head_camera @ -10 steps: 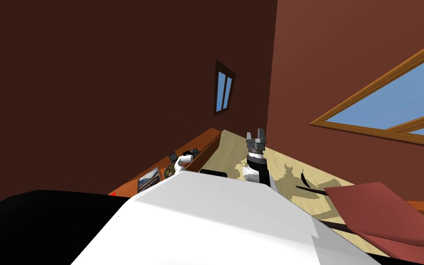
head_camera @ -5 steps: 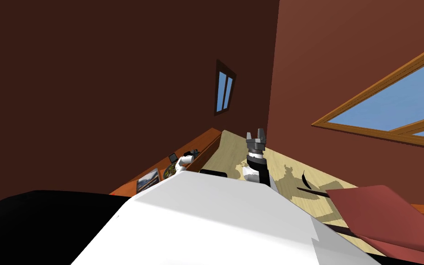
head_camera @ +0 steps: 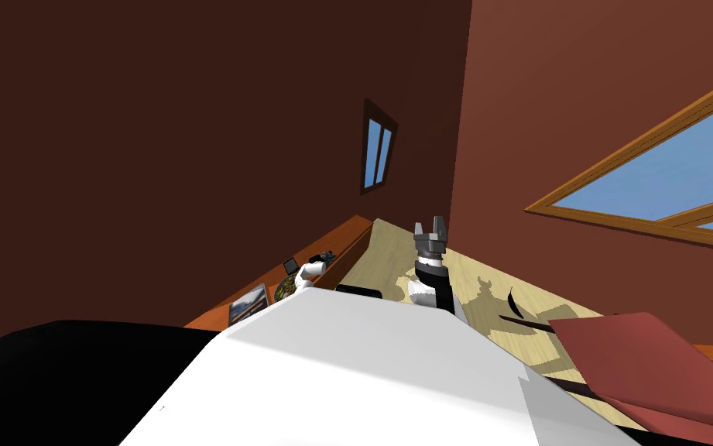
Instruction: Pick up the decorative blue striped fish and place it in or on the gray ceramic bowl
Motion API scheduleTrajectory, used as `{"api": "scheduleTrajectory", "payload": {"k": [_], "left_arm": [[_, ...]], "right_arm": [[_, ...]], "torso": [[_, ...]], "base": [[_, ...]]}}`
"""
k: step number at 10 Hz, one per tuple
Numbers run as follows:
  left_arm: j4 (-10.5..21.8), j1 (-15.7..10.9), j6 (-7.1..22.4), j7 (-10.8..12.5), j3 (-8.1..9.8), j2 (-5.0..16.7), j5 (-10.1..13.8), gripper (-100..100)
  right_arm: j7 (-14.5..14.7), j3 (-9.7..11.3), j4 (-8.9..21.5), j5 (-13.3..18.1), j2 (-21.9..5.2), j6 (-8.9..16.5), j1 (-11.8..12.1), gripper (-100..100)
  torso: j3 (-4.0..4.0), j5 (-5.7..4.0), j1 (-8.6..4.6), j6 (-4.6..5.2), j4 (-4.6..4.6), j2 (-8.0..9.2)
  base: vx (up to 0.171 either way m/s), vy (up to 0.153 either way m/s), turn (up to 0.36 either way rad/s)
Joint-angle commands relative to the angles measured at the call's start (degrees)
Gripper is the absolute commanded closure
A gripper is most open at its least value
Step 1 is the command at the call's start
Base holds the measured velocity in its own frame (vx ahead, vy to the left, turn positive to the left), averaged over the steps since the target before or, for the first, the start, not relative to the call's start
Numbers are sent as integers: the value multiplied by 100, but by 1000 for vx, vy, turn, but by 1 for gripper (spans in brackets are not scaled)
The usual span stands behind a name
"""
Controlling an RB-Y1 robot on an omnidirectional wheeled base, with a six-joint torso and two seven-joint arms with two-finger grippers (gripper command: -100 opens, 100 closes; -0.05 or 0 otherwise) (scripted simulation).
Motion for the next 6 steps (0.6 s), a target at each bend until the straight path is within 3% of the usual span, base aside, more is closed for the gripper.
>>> {"api": "scheduleTrajectory", "payload": {"k": [1, 2, 3, 5, 6], "left_arm": [[0, 0, 0, 0, 0, 0, 0, 100], [1, 1, 0, 0, 0, 0, 0, 0], [-207, 42, 170, -4, 8, 7, 16, 100], [-419, 91, 341, -7, 15, 7, 28, 100], [-374, 84, 292, -8, 12, 12, 33, 100]], "right_arm": [[0, 0, 0, 0, 0, 0, 0, 0], [0, 0, 0, 0, 0, 0, 0, 0], [0, 0, 0, 0, 0, 0, 0, 0], [0, 0, 0, 0, 0, 0, -1, 0], [0, 0, 0, 0, 0, 0, -1, 0]], "torso": [[0, 0, 0, 0, 0, 0], [1, -1, -1, 0, 1, 1], [1, -1, -1, 0, 1, 2], [13, -4, -10, 0, 6, 20], [16, -5, -9, -1, 8, 26]], "base": [[0, 0, 0], [0, 0, 0], [-24, -8, -17], [-50, -14, -10], [-22, -1, 1]]}}
